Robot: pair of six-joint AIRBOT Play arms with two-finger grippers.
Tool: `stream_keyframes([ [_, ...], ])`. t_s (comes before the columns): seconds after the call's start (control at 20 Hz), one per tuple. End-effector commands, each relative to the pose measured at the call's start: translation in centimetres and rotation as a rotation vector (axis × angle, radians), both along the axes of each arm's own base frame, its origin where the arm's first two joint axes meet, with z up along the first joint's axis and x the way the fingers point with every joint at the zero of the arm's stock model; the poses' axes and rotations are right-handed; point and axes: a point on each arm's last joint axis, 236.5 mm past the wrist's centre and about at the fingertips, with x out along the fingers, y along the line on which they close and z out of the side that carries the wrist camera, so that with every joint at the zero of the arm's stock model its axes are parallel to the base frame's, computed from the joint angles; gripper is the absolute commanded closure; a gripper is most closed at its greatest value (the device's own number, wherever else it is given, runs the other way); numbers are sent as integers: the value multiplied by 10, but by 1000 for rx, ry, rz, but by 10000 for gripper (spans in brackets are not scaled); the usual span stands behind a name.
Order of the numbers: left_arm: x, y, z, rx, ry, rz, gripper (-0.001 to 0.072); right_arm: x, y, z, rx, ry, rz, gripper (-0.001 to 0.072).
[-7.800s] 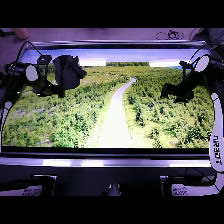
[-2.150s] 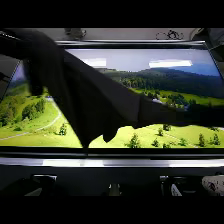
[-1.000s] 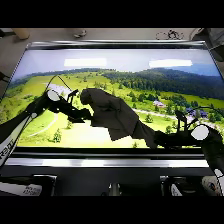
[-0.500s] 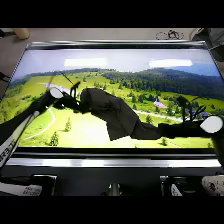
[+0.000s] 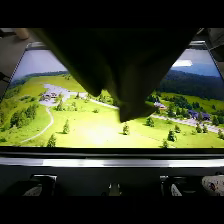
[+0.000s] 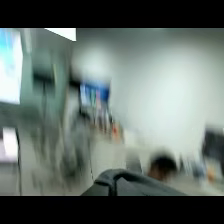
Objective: Fold the shirts.
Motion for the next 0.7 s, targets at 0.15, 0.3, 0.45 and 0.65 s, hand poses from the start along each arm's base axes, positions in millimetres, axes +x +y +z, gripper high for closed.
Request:
stream_keyframes([
  [0.15,-103,58,74,-51,-350,267,676,-47,24,48,214,-14,118,693],
  [0.3,-62,60,60,-15,-304,306,676,-29,51,41,301,79,265,693],
  [0.45,5,59,32,6,-216,317,676,16,59,6,313,228,302,693],
  [0.65,140,44,-64,82,33,289,676,118,31,-94,226,494,151,693],
])
